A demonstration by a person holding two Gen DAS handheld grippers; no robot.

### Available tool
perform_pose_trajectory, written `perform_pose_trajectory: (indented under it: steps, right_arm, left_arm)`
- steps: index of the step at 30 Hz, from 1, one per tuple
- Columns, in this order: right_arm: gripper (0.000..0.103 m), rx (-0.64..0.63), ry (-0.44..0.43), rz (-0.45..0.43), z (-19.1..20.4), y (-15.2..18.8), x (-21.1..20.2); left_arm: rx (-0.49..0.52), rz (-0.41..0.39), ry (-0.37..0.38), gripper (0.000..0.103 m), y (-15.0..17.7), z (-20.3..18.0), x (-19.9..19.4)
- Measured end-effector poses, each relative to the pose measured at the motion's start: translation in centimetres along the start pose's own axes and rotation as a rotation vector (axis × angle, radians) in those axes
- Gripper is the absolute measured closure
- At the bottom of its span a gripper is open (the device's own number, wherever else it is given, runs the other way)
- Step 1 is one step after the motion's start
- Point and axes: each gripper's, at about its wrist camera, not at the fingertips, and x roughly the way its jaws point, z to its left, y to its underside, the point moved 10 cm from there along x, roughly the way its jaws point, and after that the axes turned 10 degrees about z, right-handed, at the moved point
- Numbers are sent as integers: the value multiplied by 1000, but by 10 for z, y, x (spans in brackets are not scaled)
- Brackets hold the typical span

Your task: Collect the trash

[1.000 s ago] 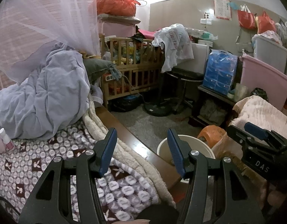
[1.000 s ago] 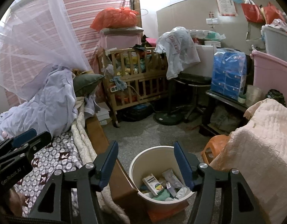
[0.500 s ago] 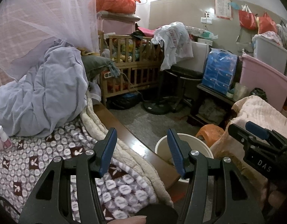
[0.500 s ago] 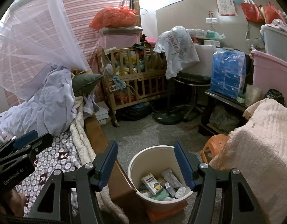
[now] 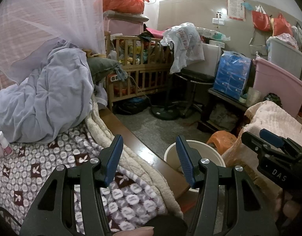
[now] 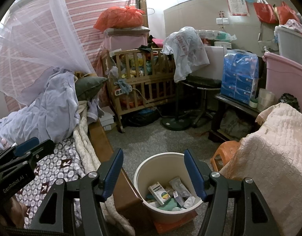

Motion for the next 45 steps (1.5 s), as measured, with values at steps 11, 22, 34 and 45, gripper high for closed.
perform_pose_trajectory:
  steps: [11, 22, 34, 45]
  right_arm:
    - [41, 0, 3, 5, -2, 1, 1]
    - [40, -2, 5, 12, -2, 3, 7]
    - [40, -3, 6, 19, -3, 6, 14]
    - [40, -3, 8, 20, -3, 5, 13]
  left_arm:
    - [-2, 10, 4, 49, 5, -3, 4]
    - [-4, 17, 7, 49, 8, -2, 6]
    - [-8, 27, 9, 49, 13, -6, 12]
    - [-7, 30, 12, 49, 12, -6, 13]
